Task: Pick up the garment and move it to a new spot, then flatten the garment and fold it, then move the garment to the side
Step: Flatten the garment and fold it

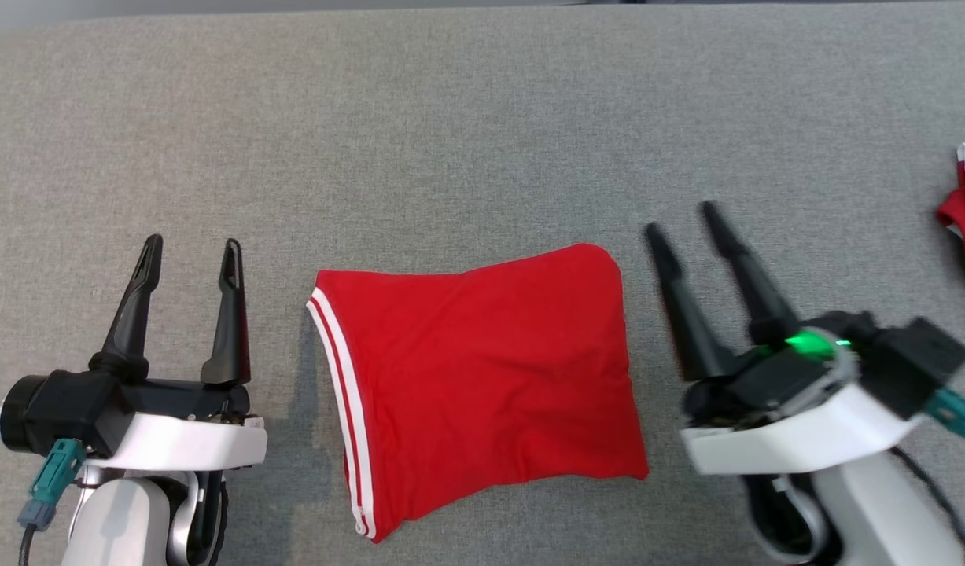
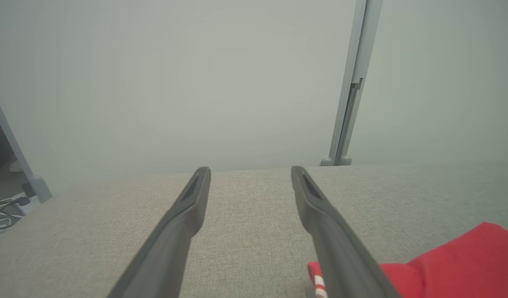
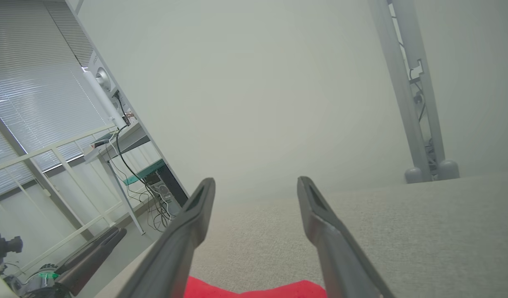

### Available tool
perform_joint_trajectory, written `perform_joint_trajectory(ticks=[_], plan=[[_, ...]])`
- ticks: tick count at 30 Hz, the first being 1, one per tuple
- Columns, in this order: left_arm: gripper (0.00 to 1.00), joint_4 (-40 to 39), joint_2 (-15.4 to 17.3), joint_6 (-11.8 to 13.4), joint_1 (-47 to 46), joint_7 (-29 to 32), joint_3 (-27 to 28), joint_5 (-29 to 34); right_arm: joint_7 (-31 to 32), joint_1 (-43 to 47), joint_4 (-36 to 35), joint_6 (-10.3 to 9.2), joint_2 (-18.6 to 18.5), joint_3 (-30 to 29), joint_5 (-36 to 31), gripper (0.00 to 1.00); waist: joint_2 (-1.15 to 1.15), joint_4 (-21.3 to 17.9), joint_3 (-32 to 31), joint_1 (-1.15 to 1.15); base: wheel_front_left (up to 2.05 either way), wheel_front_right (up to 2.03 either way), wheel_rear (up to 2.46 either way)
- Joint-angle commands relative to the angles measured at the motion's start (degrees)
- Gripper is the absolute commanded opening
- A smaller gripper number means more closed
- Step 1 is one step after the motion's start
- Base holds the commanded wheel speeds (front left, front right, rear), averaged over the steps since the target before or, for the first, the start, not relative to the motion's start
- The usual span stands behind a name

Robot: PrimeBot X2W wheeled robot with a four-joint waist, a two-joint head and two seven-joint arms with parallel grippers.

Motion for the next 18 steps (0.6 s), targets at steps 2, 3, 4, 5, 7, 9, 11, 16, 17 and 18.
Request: perform_joint_trajectory(ticks=[2, 3, 4, 5, 7, 9, 11, 16, 17, 18], plan=[[1.00, -0.55, 0.14, 0.55, 0.60, -0.27, 0.96, 0.39, 0.07, 2.92, -1.27, 0.03, -1.20, -6.58, -3.60, 1.00, 0.00, -0.59, -0.98, 0.00, 0.00, 0.00, 0.00], [1.00, -0.64, 0.09, 0.64, 0.82, -0.27, 1.14, 0.46, 0.41, 3.60, -1.30, 0.03, -1.99, -8.88, -5.49, 1.00, 0.00, -0.67, -1.25, 0.00, 0.00, 0.00, 0.00], [1.00, -0.70, 0.05, 0.63, 1.07, -0.27, 1.22, 0.53, 0.66, 4.37, -1.30, 0.02, -2.43, -10.73, -6.55, 1.00, 0.00, -0.73, -1.55, 0.00, 0.00, 0.00, 0.00], [1.00, -0.87, -0.01, 0.72, 1.32, -0.27, 1.39, 0.49, 1.10, 5.15, -1.40, 0.03, -2.50, -12.50, -7.58, 1.00, 0.00, -0.80, -1.88, 0.00, 0.00, 0.00, 0.00], [1.00, -0.92, -0.06, 0.82, 1.52, -0.27, 1.50, 0.51, 1.80, 5.94, -1.14, 0.03, -3.28, -14.26, -9.44, 1.00, 0.00, -0.81, -2.19, 0.00, 0.00, 0.00, 0.00], [1.00, -1.11, -0.18, 0.91, 1.67, -0.27, 1.57, 0.59, 2.69, 7.26, -1.14, 0.03, -3.45, -16.83, -10.85, 1.00, 0.00, -0.74, -2.78, 0.00, 0.00, 0.00, 0.00], [1.00, -1.18, -0.27, 1.07, 2.40, -0.27, 1.58, 0.73, 3.51, 8.73, -0.82, 0.02, -4.07, -19.17, -12.71, 1.00, 0.00, -0.74, -3.51, 0.00, 0.00, 0.00, 0.00], [1.00, -1.12, -0.53, 1.36, 4.09, -0.27, 1.31, 0.99, 4.93, 11.92, 0.36, 0.02, -3.35, -22.51, -14.14, 1.00, 0.00, -0.64, -5.59, 0.00, 0.00, 0.00, 0.00], [1.00, -1.16, -0.53, 1.45, 4.53, -0.27, 1.27, 0.99, 5.03, 12.39, 0.47, 0.02, -3.18, -22.86, -14.33, 1.00, 0.00, -0.62, -5.88, 0.00, 0.00, 0.00, 0.00], [1.00, -1.14, -0.51, 1.50, 4.92, -0.25, 1.21, 0.98, 5.10, 12.79, 0.68, 0.02, -2.79, -23.03, -14.17, 1.00, 0.00, -0.63, -6.17, 0.00, 0.00, 0.00, 0.00]])
